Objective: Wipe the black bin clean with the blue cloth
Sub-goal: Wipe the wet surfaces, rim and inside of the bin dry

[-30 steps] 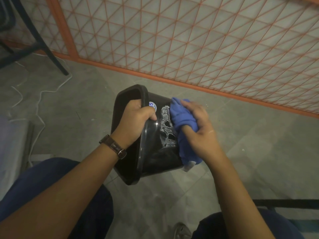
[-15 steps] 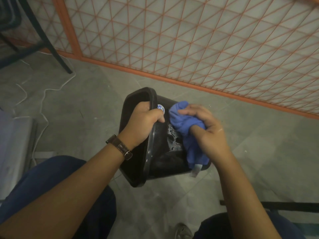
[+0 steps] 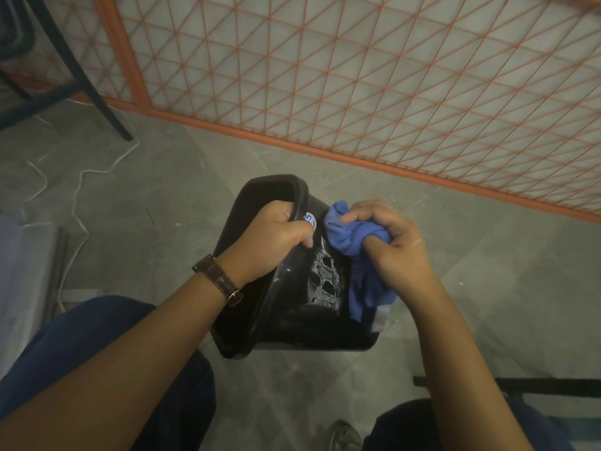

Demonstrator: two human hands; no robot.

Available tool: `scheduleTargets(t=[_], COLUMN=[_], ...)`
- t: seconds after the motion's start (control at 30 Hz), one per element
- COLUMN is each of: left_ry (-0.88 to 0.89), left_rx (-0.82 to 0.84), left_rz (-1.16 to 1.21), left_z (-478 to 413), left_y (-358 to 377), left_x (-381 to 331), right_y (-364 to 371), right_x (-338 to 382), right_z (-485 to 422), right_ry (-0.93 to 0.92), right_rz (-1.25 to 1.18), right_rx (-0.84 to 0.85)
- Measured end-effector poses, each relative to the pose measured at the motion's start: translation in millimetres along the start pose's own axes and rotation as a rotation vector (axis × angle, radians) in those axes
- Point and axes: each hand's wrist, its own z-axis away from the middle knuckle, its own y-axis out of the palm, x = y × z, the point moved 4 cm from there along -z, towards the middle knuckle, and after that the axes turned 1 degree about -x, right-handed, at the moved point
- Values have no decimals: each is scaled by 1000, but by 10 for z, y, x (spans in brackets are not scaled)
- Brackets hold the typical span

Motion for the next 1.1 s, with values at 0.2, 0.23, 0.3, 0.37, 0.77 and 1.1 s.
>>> scheduleTargets(t=[0.2, 0.23, 0.3, 0.37, 0.77, 1.1], left_ry=[54, 68, 61, 32, 81, 39], left_rx=[18, 15, -5, -30, -12, -104], left_rz=[60, 56, 50, 47, 144, 276], left_z=[-21, -13, -13, -14, -12, -43], left_y=[59, 59, 39, 29, 11, -25], left_x=[27, 21, 37, 43, -21, -5], right_y=[127, 141, 101, 5, 3, 150], right_x=[124, 136, 100, 26, 53, 112], right_z=[42, 59, 59, 35, 99, 178], right_ry=[-133, -153, -155, -111, -192, -140], right_rz=[147, 151, 132, 151, 276, 161], right_rx=[30, 60, 89, 49, 152, 147])
